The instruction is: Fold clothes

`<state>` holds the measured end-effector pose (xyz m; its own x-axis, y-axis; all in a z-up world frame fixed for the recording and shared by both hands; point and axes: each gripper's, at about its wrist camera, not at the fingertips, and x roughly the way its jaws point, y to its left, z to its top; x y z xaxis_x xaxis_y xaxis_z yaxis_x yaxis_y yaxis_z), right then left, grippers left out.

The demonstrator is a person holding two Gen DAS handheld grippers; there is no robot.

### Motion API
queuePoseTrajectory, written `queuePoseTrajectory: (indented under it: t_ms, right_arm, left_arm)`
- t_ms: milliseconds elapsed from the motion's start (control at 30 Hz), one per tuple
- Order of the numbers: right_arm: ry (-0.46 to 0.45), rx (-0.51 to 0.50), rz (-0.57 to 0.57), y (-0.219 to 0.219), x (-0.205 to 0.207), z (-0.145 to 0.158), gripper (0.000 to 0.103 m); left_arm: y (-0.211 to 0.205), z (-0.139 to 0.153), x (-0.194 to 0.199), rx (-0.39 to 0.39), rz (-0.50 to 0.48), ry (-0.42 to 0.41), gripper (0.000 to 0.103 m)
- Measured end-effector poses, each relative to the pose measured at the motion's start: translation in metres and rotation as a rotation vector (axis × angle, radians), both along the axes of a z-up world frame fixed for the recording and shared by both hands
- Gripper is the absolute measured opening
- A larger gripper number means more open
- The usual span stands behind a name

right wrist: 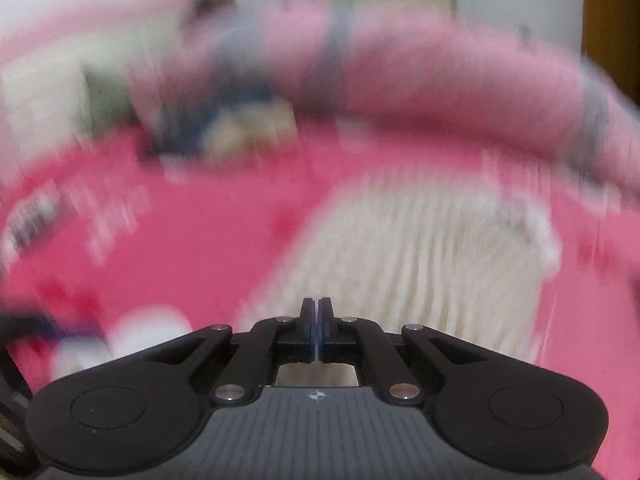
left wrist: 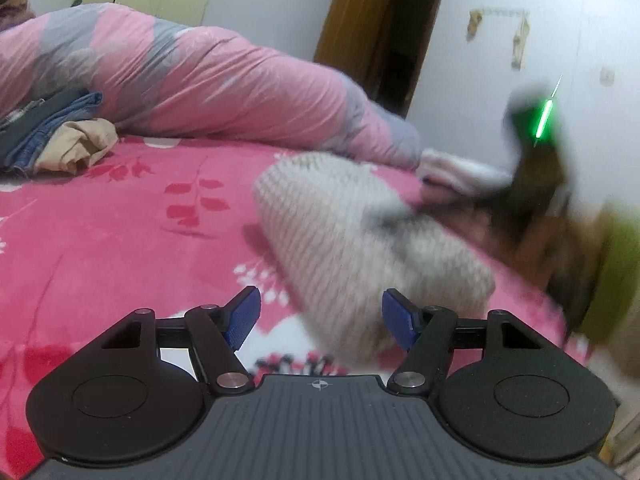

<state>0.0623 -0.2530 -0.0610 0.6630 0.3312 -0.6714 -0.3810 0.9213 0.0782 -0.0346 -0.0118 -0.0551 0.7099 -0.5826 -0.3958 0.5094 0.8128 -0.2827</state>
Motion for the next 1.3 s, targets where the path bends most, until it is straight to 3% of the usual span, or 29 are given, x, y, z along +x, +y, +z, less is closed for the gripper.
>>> queuePoseTrajectory:
  t_ms: [100,267,367,433,467,533,600,700,833,1167,1300]
  right_arm:
    - [0.048,0.128,-0.035,-0.008,0.008,-0.008,0.000]
    - [0.077,0.119,-0.037,-0.009,0.011,0.008,0.000]
    - [0.036,0.107,-0.039,-0.013,0.004,0.038,0.000]
    - [0.023,0.044,0.004,-0.010,0.001,0.053,0.000]
    - [0.057,-0.019,0.019,-0.005,0.004,0.046,0.000]
    - [0.166,-0.175,0.042,0.008,0.013,0.016,0.000]
    - [0.156,-0.290,0.066,0.017,0.010,-0.021,0.000]
    - [0.146,-0.286,0.030,0.018,0.006,-0.022,0.000]
    - [0.200,-0.277,0.022,0.021,0.016,0.006,0.000]
    - [0.161,-0.265,0.010,0.036,0.062,0.003,0.000]
    - [0.093,-0.297,0.014,0.051,0.063,0.041,0.000]
  left_arm:
    - [-0.015,0.002,0.018,-0.005,-0.017,-0.003,0.069]
    - [-0.037,-0.012,0.049,0.054,-0.010,0.057,0.068]
    - [-0.038,-0.021,0.054,0.087,-0.014,0.095,0.071]
    - [-0.040,-0.028,0.057,0.109,-0.017,0.120,0.071]
    - [-0.040,-0.031,0.058,0.120,-0.018,0.133,0.071]
    - [-0.042,-0.038,0.061,0.144,-0.023,0.157,0.071]
    - [-0.046,-0.047,0.062,0.183,-0.042,0.168,0.071]
    - [-0.045,-0.047,0.061,0.175,-0.033,0.170,0.074]
    - [-0.044,-0.048,0.060,0.163,-0.021,0.172,0.074]
    - [-0.040,-0.052,0.061,0.108,-0.008,0.191,0.073]
    - [-0.038,-0.052,0.062,0.104,-0.012,0.188,0.073]
